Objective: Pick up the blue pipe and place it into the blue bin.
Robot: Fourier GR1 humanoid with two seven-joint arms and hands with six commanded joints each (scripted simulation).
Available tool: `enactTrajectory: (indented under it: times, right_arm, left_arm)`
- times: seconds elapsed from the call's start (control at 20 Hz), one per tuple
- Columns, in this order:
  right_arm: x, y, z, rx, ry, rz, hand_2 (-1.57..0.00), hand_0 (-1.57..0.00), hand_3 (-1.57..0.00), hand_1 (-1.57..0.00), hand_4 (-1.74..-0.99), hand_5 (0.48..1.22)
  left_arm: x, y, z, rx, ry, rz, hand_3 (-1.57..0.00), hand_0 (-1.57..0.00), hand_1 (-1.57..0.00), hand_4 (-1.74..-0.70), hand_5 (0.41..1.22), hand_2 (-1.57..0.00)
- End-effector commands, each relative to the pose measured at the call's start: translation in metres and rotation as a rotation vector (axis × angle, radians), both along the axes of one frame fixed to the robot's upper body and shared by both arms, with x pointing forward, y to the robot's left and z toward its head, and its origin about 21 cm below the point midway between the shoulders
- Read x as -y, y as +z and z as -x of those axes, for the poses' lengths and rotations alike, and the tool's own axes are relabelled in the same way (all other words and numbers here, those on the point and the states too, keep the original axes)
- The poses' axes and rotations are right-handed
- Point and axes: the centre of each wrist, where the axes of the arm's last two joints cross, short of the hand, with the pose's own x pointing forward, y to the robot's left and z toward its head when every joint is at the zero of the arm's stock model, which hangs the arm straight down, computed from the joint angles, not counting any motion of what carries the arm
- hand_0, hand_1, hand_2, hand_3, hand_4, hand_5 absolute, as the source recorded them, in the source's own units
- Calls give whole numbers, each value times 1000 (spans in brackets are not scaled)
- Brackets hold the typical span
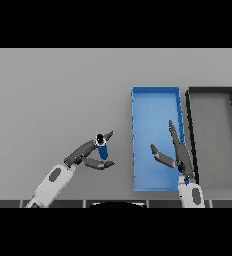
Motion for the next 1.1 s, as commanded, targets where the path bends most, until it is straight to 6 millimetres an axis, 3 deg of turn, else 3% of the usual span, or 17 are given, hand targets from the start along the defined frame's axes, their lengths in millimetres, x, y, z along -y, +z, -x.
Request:
enactTrajectory:
  times: [0.0, 0.15, 0.25, 0.3, 0.4, 0.55, 0.75, 1.05]
  right_arm:
    - [-3, 0, -2, -7, 3, -11, 1, 1, 1, 1, -1207, 607]
    - [-2, 0, 1, -6, 2, 2, 1, 1, 1, 1, -1196, 603]
    - [1, 0, -1, -19, -10, -1, 1, 1, 1, 1, -1198, 605]
    - [1, 0, 0, -15, -3, -5, 1, 1, 1, 1, -1199, 605]
    - [-4, -1, -2, -23, 2, -13, 1, 1, 1, 1, -1198, 604]
    - [0, -1, -3, -12, -2, -9, 1, 1, 1, 1, -1198, 604]
    - [0, 0, -3, -15, 5, -13, 1, 1, 1, 1, -1192, 602]
    - [-1, -3, 1, -2, 5, 4, 1, 1, 1, 1, -1180, 604]
  left_arm:
    - [3, -2, -1, 0, -2, 21, 1, 1, 1, -1192, 513, 1]
    - [13, -4, -5, 7, 15, 67, -43, 1, -40, -1267, 585, -110]
    - [19, -6, -6, -9, 28, 79, -215, -100, -265, -1317, 651, -357]
    - [21, -7, -5, -24, 36, 112, -486, -289, -458, -1342, 765, -539]
    - [27, -6, -4, -23, 38, 120, -877, -717, -856, -1477, 929, -901]
    - [31, -8, 2, 6, 0, 128, -1174, -1134, -1205, -1600, 1072, -1228]
    - [36, -9, 7, 50, 5, 149, -1351, -1392, -1421, -1680, 1160, -1430]
    - [49, 29, 5, 144, -10, 270, -1454, -1524, -1532, -1725, 1205, -1534]
